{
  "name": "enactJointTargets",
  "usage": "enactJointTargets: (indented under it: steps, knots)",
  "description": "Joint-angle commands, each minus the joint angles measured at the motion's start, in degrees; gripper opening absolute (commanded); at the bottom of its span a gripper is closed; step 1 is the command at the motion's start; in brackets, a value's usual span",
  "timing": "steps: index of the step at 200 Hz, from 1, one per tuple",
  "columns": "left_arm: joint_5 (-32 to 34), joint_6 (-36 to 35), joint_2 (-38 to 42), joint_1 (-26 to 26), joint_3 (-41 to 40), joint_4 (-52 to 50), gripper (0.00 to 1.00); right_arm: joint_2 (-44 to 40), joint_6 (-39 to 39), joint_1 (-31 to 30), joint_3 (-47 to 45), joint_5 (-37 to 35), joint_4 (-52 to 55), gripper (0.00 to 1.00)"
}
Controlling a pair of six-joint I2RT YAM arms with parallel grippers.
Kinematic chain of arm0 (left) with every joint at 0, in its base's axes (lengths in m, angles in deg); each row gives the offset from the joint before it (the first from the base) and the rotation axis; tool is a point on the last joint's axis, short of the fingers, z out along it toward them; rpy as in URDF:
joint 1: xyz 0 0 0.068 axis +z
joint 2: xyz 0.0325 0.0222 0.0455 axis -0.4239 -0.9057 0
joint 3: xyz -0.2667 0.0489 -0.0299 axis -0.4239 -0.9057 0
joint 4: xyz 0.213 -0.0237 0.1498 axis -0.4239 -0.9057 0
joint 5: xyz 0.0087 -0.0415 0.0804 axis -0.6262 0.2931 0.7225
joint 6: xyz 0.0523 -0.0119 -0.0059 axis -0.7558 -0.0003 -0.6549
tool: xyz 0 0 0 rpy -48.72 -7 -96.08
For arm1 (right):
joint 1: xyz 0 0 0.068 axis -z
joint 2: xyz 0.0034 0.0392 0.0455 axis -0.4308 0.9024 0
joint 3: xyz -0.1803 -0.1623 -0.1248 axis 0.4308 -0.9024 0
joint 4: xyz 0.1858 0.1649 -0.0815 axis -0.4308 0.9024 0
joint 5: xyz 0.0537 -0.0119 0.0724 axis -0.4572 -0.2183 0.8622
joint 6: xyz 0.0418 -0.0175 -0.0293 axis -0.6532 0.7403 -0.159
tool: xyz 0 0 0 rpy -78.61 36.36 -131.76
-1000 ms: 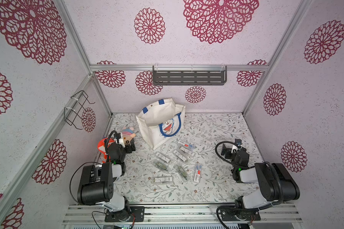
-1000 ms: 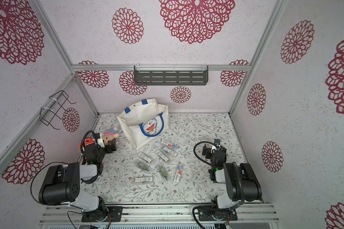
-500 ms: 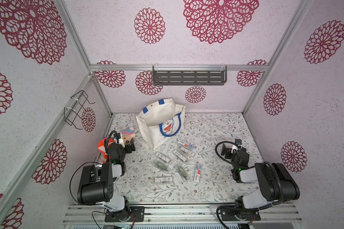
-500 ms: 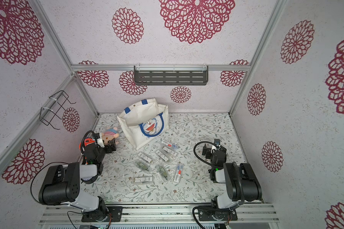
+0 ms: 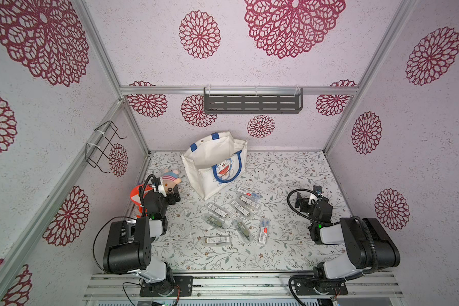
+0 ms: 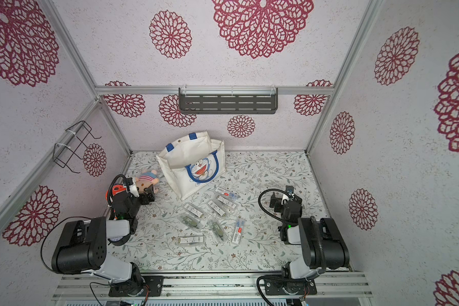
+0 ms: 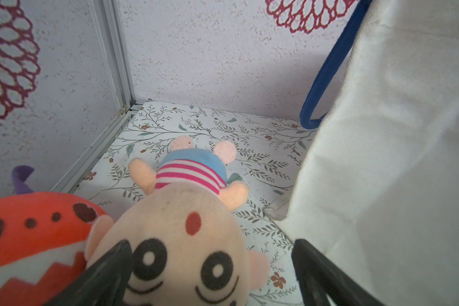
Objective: Put the compass set into the canvas bag
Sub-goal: Pick up the compass set at the center of the board.
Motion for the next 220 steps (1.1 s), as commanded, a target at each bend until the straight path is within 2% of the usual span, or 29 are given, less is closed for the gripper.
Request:
enactJointTargets:
  steps: [1,32,67,95,110,119,143,176,194,220]
  knots:
    - [0.85,-0.61,2.09,-0.18,1.03,-1.88,1.00,-0.42,0.69,0.36,0.29,0.79,-3.29,0.99]
    - [3.94,0.46,8.00,-0.79,5.18,-14.63,0.98,-3.95,1.21,0.27,-0.42,1.87,-1.90,0.99]
    - [8.93,-0.26,11.62,-2.45,8.42,-21.22,0.98,-9.78,0.56,-0.49,-0.09,-2.19,3.62,0.99]
    - [8.64,1.78,15.12,-2.66,11.43,-26.85,0.98,-16.99,-2.39,-1.22,3.59,-8.98,16.94,0.99]
    - [9.08,4.75,17.14,-2.65,12.60,-30.00,0.98,-20.57,-6.86,-1.22,5.68,-11.47,23.42,0.99]
    - [7.82,5.77,18.08,-2.66,13.08,-31.59,0.98,-22.38,-12.22,-1.14,7.05,-12.69,27.26,0.99]
    - [4.73,8.82,20.27,-3.68,13.97,-35.33,0.99,-25.84,-15.42,-0.96,11.52,-7.24,39.66,0.99]
    - [5.76,9.59,21.84,-12.40,16.33,-41.10,0.99,-24.18,-21.49,-1.37,22.62,-2.80,63.96,0.95]
    - [8.32,11.54,21.84,-17.70,20.08,-48.65,0.97,-22.51,-23.56,-2.66,26.19,-0.51,72.93,0.93]
    - [7.96,12.42,23.03,-24.09,24.83,-60.12,0.96,-20.86,-25.31,-7.20,29.75,-1.34,82.89,0.93]
